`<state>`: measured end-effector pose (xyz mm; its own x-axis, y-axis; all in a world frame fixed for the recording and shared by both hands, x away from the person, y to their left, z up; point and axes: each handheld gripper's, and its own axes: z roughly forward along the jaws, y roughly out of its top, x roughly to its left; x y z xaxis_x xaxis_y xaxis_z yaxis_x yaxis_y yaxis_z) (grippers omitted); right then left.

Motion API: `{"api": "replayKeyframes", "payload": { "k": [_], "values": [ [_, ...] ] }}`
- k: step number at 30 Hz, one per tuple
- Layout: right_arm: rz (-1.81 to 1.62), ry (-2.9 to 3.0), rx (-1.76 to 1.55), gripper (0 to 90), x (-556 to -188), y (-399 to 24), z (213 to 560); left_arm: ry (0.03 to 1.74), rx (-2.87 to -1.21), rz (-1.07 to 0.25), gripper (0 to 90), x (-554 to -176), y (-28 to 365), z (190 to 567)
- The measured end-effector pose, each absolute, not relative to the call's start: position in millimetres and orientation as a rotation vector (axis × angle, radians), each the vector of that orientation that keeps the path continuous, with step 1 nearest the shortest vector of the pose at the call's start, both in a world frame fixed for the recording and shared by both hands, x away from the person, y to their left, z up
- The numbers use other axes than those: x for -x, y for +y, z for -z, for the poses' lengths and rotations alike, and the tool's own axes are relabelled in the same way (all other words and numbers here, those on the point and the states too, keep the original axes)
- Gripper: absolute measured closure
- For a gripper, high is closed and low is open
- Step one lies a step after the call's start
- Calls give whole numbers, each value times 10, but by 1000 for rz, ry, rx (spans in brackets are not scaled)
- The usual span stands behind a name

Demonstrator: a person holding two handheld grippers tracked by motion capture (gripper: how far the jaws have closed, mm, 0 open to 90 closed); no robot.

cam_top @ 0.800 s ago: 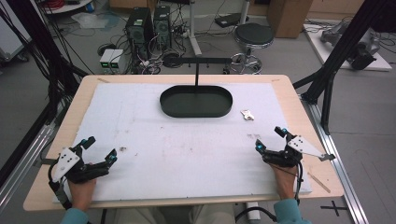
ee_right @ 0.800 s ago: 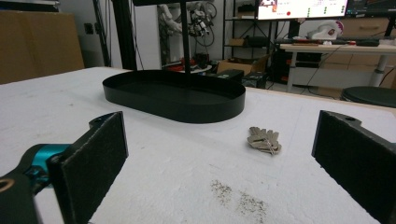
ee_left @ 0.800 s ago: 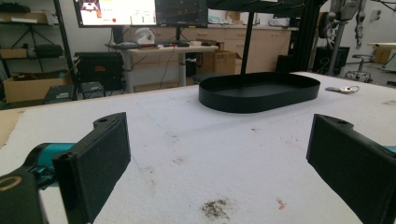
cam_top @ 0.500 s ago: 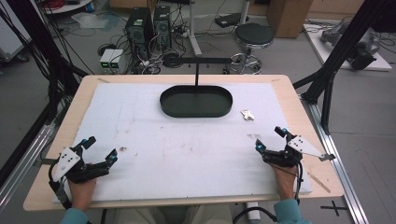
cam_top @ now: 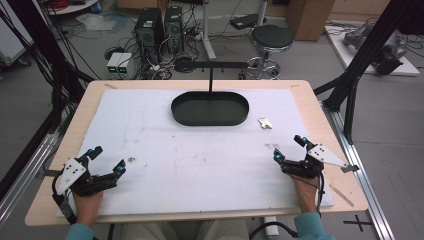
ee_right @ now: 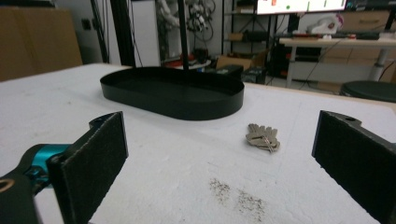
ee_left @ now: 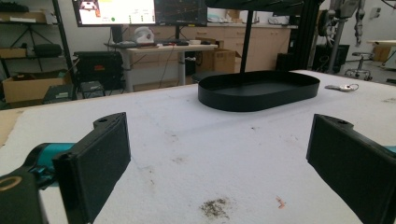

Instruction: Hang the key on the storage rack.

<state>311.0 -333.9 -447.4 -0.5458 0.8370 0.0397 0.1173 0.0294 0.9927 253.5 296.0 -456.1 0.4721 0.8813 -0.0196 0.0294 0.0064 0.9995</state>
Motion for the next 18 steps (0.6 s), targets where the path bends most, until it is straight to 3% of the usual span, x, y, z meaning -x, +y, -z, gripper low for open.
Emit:
{"api": "replayKeyframes", "payload": {
  "k": [8, 11, 18],
  "values": [
    [-1446, 1850, -913, 26, -3270, -3358, 3976, 873, -1412, -808, 67, -2541, 2963, 4560],
    [-1394, 1939, -903, 26, -3459, -3353, 3643, 874, -1409, -805, 67, -2544, 2965, 4560],
    [-1323, 2108, -924, 27, -3810, -3319, 3305, 875, -1409, -802, 67, -2545, 2966, 4560]
  ]
}}
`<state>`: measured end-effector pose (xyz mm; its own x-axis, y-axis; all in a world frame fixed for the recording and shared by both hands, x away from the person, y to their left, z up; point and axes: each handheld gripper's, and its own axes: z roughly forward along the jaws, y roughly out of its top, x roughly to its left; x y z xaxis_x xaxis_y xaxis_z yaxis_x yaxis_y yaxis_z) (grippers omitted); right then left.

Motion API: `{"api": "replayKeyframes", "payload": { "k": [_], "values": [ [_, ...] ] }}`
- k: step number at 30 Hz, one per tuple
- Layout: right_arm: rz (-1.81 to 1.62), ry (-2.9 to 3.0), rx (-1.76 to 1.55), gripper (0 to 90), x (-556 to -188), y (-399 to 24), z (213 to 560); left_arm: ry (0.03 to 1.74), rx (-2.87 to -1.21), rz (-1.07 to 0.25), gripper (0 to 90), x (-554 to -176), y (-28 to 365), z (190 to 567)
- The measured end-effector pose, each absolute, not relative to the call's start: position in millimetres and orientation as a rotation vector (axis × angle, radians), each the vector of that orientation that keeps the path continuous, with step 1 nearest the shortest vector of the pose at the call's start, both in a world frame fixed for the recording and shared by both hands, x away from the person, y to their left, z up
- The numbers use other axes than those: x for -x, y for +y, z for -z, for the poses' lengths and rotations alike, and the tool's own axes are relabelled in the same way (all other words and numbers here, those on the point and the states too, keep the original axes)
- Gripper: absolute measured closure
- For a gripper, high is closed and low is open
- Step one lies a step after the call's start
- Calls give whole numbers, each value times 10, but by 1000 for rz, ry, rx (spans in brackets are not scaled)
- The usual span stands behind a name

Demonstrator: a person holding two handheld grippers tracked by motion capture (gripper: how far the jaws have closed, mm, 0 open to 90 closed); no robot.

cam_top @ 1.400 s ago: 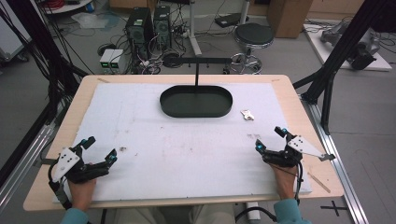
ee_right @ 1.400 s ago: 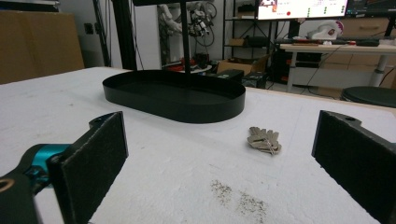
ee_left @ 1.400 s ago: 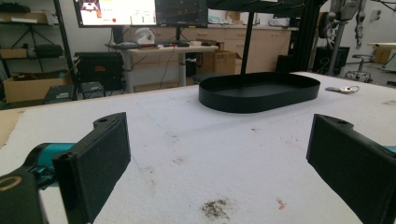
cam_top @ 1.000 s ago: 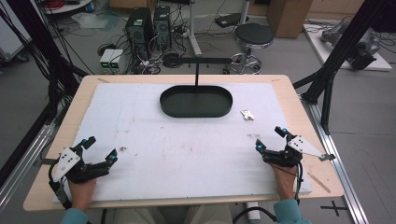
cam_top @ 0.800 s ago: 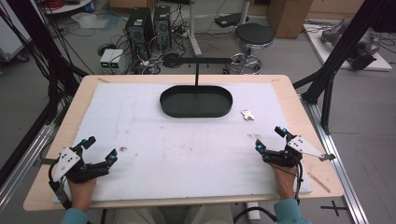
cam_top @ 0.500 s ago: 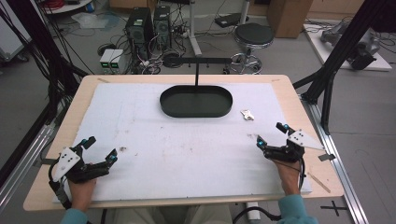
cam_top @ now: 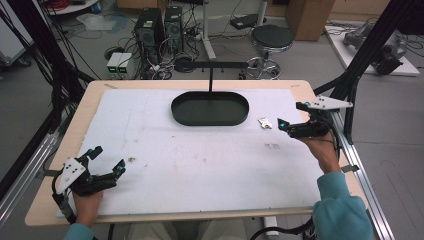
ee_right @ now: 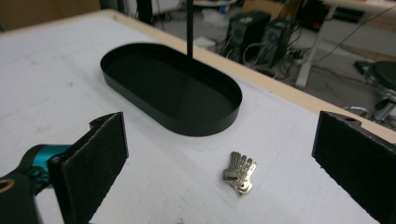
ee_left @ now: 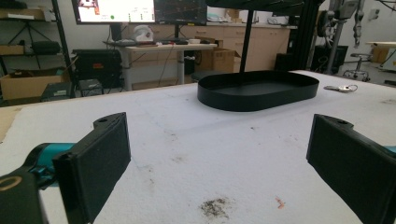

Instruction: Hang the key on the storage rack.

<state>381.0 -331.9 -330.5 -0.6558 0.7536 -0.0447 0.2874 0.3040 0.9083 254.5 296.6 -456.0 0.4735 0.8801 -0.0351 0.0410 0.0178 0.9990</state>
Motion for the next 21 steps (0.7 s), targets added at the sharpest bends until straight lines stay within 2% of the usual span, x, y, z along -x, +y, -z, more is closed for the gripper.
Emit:
{"api": "replayKeyframes", "payload": {
  "k": [6, 13, 21],
  "values": [
    [-1254, 2262, -927, 27, -4103, -3278, 3195, 871, -1407, -805, 67, -2538, 2967, 4561],
    [-1124, 2365, -958, 27, -4439, -3238, 3217, 871, -1405, -808, 67, -2538, 2968, 4561],
    [-1032, 2425, -964, 29, -4582, -3210, 3334, 871, -1408, -810, 67, -2537, 2966, 4562]
  ]
}}
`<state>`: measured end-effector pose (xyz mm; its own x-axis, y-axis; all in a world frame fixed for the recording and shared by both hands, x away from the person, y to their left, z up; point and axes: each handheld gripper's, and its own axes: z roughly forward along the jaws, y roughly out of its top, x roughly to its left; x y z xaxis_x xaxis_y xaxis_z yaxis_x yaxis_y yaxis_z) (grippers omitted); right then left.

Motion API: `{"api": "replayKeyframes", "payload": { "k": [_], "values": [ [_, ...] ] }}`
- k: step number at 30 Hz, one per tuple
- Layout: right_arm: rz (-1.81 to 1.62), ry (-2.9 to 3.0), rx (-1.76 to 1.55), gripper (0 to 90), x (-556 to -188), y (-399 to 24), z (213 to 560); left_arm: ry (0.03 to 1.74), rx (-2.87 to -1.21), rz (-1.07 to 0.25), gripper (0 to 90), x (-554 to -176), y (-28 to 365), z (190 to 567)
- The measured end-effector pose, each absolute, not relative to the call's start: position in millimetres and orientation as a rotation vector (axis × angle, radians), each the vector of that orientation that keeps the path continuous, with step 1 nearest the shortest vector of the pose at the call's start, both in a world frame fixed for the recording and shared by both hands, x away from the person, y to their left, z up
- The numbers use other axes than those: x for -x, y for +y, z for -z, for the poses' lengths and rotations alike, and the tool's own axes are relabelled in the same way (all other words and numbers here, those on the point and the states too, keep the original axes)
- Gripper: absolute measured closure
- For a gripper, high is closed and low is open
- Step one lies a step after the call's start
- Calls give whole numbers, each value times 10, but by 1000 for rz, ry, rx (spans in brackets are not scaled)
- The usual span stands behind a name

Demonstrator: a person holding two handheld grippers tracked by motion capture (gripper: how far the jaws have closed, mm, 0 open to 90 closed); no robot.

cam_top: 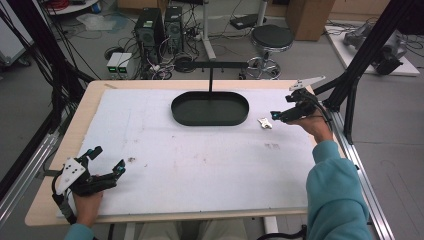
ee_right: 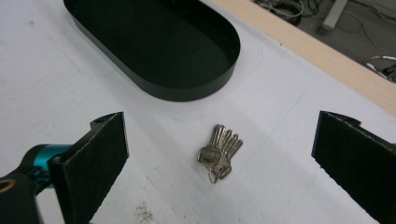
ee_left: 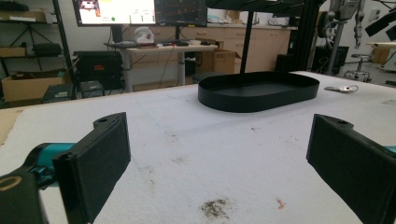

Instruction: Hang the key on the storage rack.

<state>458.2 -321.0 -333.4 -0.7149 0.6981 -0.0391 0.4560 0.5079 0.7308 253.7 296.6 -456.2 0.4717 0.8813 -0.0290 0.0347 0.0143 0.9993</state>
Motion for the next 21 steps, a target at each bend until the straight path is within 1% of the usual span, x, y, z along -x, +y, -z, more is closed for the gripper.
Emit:
{"api": "replayKeyframes", "payload": {
  "k": [5, 12, 19, 21],
  "values": [
    [-905, 2492, -954, 29, -4697, -3148, 3403, 869, -1410, -811, 67, -2537, 2965, 4561],
    [-816, 2550, -939, 29, -4814, -3057, 3462, 868, -1409, -813, 67, -2535, 2964, 4562],
    [-704, 2633, -953, 31, -4894, -3015, 3617, 868, -1410, -812, 67, -2536, 2965, 4561],
    [-688, 2663, -969, 51, -4917, -3019, 3661, 868, -1411, -811, 67, -2536, 2965, 4562]
  ]
}}
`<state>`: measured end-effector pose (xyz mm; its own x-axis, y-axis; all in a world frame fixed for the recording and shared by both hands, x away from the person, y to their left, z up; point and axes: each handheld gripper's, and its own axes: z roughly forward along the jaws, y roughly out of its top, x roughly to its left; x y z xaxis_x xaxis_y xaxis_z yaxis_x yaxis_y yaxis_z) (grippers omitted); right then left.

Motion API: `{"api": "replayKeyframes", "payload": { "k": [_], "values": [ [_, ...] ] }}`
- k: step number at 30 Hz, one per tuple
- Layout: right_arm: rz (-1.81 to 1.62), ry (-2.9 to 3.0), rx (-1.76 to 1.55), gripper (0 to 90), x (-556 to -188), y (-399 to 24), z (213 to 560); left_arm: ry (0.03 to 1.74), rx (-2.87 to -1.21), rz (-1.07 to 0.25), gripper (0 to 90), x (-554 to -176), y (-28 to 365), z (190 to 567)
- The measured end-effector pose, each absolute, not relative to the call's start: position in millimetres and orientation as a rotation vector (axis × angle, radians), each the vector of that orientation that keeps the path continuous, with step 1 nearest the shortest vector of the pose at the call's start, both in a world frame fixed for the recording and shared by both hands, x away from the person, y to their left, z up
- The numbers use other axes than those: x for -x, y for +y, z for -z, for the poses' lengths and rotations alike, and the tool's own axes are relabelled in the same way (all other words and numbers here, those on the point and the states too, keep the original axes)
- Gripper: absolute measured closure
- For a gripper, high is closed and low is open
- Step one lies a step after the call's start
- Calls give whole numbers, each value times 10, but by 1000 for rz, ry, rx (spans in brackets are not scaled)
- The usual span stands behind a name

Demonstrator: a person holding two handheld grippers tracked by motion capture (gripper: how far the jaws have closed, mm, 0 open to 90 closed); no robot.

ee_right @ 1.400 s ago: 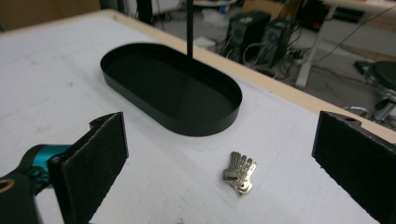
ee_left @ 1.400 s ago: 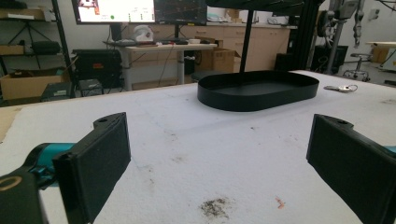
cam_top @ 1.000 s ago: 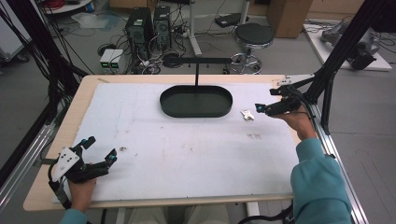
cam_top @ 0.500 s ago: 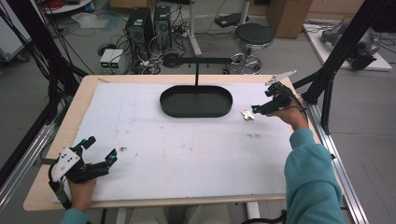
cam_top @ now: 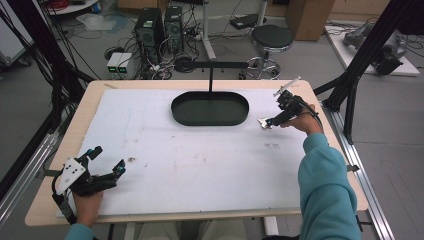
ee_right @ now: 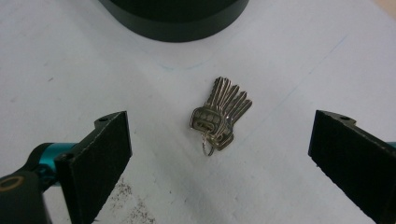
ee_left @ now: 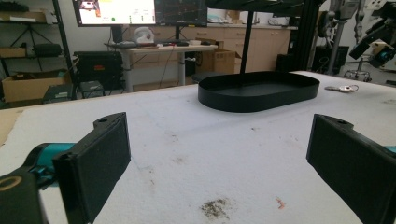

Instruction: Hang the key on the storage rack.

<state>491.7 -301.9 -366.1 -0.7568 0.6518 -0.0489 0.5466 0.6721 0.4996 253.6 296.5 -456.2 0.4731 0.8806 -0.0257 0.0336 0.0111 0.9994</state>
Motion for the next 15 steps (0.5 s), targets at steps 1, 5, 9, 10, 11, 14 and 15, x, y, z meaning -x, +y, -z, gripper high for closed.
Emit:
{"api": "replayKeyframes", "payload": {
  "k": [1, 5, 9, 10, 11, 14, 15],
  "values": [
    [-683, 2669, -976, 51, -4923, -3016, 3675, 868, -1411, -811, 67, -2536, 2964, 4561],
    [-637, 2699, -975, 51, -4962, -2980, 3752, 868, -1411, -812, 67, -2536, 2963, 4561],
    [-602, 2717, -988, 52, -4990, -2943, 3806, 867, -1411, -814, 67, -2535, 2962, 4561],
    [-594, 2729, -989, 52, -4997, -2937, 3820, 867, -1411, -814, 67, -2535, 2963, 4561],
    [-583, 2735, -981, 52, -5003, -2932, 3837, 867, -1411, -814, 67, -2535, 2962, 4562],
    [-551, 2745, -999, 58, -5010, -2922, 3862, 867, -1412, -814, 67, -2535, 2963, 4561],
    [-520, 2756, -1011, 65, -5021, -2921, 3893, 867, -1411, -814, 67, -2535, 2962, 4562]
  ]
}}
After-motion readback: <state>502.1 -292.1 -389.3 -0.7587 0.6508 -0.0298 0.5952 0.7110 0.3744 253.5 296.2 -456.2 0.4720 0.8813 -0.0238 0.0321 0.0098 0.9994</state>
